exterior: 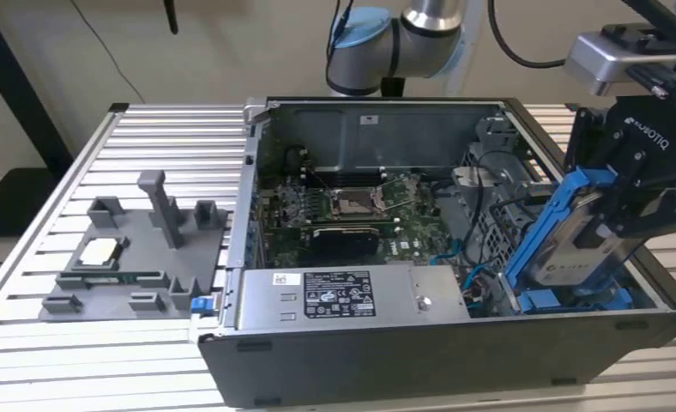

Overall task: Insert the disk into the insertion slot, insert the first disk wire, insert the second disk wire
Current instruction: 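Insert the disk into the insertion slot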

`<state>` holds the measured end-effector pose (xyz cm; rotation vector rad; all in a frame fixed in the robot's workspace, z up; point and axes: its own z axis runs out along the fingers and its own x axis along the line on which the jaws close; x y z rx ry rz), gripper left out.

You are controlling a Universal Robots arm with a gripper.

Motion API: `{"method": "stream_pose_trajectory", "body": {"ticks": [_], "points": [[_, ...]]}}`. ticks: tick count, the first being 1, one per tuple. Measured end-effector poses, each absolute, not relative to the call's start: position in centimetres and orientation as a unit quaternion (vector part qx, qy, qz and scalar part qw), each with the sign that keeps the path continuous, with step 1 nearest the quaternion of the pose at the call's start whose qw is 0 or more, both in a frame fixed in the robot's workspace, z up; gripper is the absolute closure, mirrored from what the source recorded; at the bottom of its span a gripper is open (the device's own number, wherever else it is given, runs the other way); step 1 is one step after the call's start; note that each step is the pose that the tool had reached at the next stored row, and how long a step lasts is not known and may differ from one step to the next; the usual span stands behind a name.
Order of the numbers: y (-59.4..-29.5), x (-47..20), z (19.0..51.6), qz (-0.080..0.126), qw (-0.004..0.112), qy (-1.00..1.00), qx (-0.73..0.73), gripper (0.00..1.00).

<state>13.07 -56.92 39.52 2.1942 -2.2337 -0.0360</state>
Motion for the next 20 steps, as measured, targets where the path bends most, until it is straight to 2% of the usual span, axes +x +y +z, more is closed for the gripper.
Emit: {"method": "stream_pose_trajectory", "body": {"ticks": [15,18,19,20], "points": [[-56.9,13.1,37.8,-0.011,0.005,-0.713,0.701,0.68],[-56.9,13.1,37.8,-0.012,0.005,-0.713,0.701,0.66],[-56.9,13.1,37.9,-0.012,0.005,-0.713,0.701,0.6],[-56.9,13.1,38.0,-0.012,0.005,-0.713,0.701,0.6]]}}
